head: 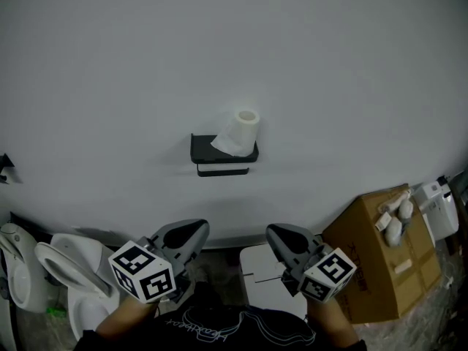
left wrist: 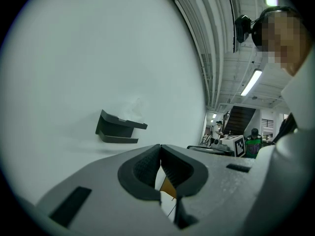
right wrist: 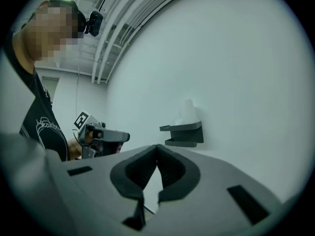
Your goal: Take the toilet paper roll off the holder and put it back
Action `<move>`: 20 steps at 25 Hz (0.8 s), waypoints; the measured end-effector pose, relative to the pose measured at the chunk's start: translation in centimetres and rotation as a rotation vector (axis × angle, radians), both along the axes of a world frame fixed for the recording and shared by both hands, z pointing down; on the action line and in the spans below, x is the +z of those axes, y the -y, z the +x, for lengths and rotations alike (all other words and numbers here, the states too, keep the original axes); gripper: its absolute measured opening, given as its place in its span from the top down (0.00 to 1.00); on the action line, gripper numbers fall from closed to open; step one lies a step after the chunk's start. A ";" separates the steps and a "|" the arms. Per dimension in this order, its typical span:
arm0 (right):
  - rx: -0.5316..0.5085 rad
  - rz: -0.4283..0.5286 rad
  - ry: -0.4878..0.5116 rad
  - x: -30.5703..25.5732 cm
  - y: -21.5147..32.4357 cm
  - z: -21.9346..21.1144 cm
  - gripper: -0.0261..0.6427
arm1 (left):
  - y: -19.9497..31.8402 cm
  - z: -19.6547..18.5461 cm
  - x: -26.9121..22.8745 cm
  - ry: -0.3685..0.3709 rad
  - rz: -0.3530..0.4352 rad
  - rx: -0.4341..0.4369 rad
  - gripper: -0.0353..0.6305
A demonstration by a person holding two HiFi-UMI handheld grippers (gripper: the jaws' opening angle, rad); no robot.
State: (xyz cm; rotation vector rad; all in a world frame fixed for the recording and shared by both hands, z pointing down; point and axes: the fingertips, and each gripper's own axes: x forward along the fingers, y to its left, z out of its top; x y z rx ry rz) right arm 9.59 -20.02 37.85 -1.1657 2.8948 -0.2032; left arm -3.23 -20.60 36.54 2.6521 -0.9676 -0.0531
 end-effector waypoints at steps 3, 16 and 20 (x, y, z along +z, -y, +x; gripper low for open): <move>-0.032 -0.038 0.034 0.6 -1.1 -0.6 0.96 | -0.9 0.1 0.3 0.002 -0.002 0.006 0.94; -0.076 -0.074 0.071 1.0 -2.2 -2.0 0.96 | -2.6 -1.1 0.7 0.012 -0.002 -0.030 0.94; -0.086 -0.077 0.074 1.2 -2.3 -2.4 0.96 | -2.9 -1.7 0.6 0.005 0.000 -0.047 0.94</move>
